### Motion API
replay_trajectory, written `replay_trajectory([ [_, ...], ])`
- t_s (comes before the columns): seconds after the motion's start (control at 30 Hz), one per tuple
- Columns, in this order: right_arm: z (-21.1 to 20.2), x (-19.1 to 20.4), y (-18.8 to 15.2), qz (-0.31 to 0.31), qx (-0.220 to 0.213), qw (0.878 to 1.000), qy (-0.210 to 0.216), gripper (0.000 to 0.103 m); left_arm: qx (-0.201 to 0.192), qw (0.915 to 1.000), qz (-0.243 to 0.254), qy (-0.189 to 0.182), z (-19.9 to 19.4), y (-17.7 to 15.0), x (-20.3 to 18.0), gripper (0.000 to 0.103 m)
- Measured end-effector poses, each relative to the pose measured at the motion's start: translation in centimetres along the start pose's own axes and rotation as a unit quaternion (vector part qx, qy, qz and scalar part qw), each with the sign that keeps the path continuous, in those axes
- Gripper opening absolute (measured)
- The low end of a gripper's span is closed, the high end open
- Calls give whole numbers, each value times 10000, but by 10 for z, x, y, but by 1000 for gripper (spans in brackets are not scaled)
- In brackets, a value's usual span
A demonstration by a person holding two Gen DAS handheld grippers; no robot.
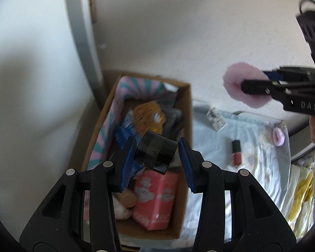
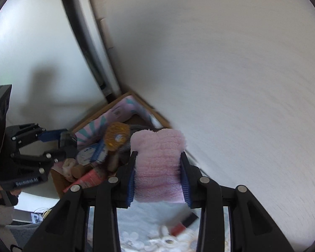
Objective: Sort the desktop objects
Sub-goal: 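Carry black jar and pink slipper into the cardboard box and release both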
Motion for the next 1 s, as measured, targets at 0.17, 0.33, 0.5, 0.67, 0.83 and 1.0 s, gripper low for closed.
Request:
replay_trajectory([
  [0.17, 46, 23, 15, -255, 403, 9987, 183, 34, 284, 9996, 14, 51, 14, -18, 14, 38],
  [0.33, 82, 36, 22, -359, 720, 9961, 356, 34, 479, 9988, 130, 28, 25, -34, 16, 38],
  [0.5, 109, 46, 21, -364, 943, 9937, 476, 34, 634, 9979, 127, 0, 36, -45, 20, 38],
  [0.67, 117, 54, 24, -411, 1061, 9921, 528, 34, 661, 9975, 233, 86, 42, -47, 21, 38],
  [0.83, 123, 55, 25, -360, 1146, 9911, 576, 34, 717, 9968, 329, 84, 47, -49, 20, 38],
  [1.0, 123, 54, 31, -168, 931, 9936, 620, 47, 788, 9963, 328, -90, 50, -48, 19, 46],
])
Point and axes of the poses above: each gripper's, at about its wrist camera, not at the fingertips, and z roughly the way its jaws point, x to its left, y to its top, the point moved 6 cm from there along z, roughly the way its jaws point, and after that the axes turned 15 degrees about y, right-handed, at the moved point
